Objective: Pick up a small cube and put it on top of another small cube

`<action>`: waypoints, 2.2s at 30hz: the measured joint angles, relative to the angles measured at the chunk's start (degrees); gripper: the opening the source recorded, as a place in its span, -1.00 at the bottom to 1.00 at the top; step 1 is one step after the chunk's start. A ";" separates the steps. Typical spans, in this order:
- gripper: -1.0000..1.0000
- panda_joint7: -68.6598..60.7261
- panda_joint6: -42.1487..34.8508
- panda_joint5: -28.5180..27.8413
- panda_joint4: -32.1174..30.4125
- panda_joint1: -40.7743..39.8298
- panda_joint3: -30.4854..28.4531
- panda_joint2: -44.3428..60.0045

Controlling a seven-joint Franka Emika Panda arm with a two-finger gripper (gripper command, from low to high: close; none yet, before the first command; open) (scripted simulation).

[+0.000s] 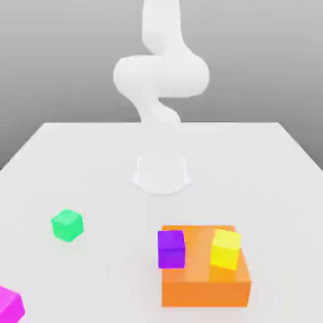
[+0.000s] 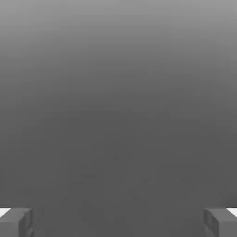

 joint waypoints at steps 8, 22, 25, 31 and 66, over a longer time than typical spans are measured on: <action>0.00 -4.89 3.46 3.83 2.01 0.09 -7.07 16.87; 0.00 -14.90 9.22 12.71 5.49 -5.42 -14.39 46.04; 0.00 -16.45 10.56 13.76 6.20 -7.08 -14.94 52.15; 0.00 -18.48 13.51 14.26 7.54 -10.85 -16.38 63.96; -1.00 6.75 6.68 0.84 -18.06 14.78 3.16 30.96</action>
